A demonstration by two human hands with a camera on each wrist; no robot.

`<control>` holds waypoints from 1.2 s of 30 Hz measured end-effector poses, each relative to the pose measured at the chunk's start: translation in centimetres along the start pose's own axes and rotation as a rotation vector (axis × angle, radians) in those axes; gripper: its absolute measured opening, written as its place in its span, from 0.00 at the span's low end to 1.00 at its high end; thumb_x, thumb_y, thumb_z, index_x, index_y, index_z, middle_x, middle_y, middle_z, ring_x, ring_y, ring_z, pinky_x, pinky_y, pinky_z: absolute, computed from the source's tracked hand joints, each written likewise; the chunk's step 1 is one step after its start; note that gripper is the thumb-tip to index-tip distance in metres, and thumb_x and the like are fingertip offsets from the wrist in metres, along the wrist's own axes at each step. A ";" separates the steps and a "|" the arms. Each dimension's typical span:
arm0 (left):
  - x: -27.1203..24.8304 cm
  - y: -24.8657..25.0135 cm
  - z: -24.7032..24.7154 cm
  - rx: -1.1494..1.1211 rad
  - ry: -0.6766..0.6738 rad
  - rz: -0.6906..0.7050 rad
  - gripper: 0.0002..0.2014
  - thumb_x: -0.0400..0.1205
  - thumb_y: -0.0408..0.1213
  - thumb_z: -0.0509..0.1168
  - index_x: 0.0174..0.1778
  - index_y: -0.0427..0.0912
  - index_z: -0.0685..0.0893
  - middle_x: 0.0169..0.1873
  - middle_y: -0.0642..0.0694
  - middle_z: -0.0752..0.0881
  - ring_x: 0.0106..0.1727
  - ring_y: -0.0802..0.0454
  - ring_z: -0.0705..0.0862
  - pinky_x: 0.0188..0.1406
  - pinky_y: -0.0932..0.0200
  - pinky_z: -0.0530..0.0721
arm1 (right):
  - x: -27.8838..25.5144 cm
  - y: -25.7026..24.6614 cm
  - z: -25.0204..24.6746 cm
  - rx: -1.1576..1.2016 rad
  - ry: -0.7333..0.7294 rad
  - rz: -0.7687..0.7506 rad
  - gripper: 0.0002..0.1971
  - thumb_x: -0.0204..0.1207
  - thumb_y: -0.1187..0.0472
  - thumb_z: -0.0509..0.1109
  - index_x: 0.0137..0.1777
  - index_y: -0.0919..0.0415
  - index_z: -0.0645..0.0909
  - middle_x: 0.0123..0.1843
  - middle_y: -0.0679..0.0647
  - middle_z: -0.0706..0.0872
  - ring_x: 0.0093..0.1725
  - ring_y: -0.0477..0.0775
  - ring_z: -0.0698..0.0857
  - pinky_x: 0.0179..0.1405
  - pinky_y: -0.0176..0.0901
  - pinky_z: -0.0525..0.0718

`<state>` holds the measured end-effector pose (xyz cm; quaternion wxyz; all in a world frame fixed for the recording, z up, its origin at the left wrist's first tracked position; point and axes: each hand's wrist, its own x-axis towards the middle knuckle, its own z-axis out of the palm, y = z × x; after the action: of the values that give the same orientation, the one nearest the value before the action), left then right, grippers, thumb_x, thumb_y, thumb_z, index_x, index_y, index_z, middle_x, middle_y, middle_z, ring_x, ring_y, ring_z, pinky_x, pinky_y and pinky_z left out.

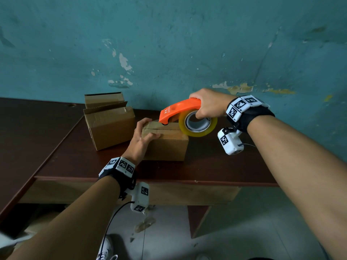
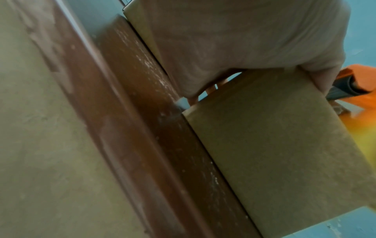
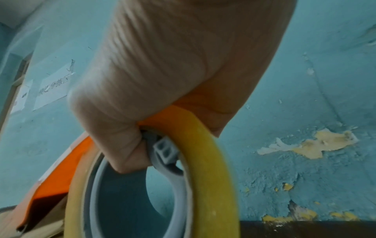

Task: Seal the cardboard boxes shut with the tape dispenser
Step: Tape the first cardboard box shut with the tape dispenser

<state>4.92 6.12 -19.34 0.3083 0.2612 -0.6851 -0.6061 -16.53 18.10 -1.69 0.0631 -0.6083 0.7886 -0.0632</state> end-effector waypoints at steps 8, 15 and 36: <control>-0.1 0.1 0.2 -0.002 0.018 0.001 0.35 0.70 0.59 0.71 0.75 0.70 0.71 0.75 0.45 0.73 0.70 0.40 0.77 0.67 0.35 0.83 | -1.7 3.3 0.7 0.032 0.020 0.048 0.09 0.72 0.69 0.78 0.46 0.62 0.80 0.35 0.57 0.80 0.30 0.55 0.77 0.30 0.45 0.73; -0.2 0.3 0.4 -0.015 0.024 -0.002 0.34 0.73 0.53 0.69 0.78 0.66 0.70 0.74 0.45 0.73 0.67 0.44 0.77 0.55 0.46 0.81 | -1.6 4.1 0.9 0.040 0.021 0.028 0.10 0.73 0.68 0.79 0.47 0.60 0.80 0.36 0.56 0.80 0.29 0.55 0.78 0.31 0.45 0.74; -0.4 0.5 0.5 0.005 0.026 0.009 0.35 0.73 0.53 0.68 0.80 0.63 0.70 0.73 0.45 0.73 0.65 0.49 0.77 0.53 0.51 0.77 | -3.7 8.0 1.2 0.104 0.034 0.063 0.10 0.72 0.70 0.78 0.48 0.61 0.81 0.37 0.58 0.82 0.30 0.55 0.79 0.30 0.47 0.76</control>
<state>4.87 6.82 -18.95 0.3192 0.2669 -0.6838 -0.5994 -22.95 23.70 -4.17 0.0833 -0.5778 0.8042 -0.1121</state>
